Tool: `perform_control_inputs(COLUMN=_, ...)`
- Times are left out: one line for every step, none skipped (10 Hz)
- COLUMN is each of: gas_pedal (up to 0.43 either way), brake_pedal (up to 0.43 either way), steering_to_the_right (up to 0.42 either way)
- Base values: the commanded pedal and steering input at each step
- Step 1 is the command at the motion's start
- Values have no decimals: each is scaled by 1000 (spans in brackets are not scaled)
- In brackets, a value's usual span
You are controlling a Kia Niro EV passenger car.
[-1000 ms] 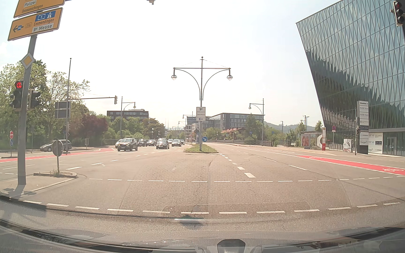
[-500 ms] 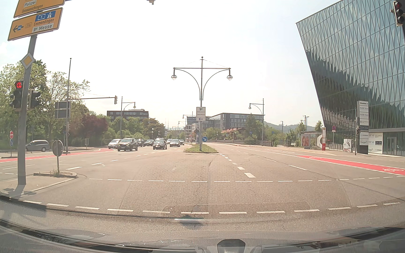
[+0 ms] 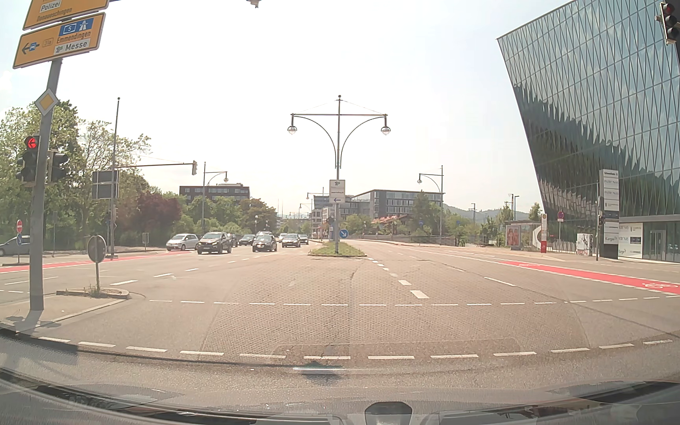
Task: Follow the waypoints while adhering to traffic rules and regulations
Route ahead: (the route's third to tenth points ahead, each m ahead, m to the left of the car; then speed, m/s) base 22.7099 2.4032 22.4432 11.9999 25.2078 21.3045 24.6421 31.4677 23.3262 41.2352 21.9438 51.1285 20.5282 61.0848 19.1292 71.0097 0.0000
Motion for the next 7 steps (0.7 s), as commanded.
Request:
perform_control_inputs(gas_pedal=0, brake_pedal=280, steering_to_the_right=-6)
perform_control_inputs(gas_pedal=0, brake_pedal=280, steering_to_the_right=-6)
perform_control_inputs(gas_pedal=0, brake_pedal=280, steering_to_the_right=-6)
perform_control_inputs(gas_pedal=0, brake_pedal=280, steering_to_the_right=-6)
perform_control_inputs(gas_pedal=0, brake_pedal=280, steering_to_the_right=-6)
perform_control_inputs(gas_pedal=0, brake_pedal=280, steering_to_the_right=-6)
perform_control_inputs(gas_pedal=0, brake_pedal=280, steering_to_the_right=-6)
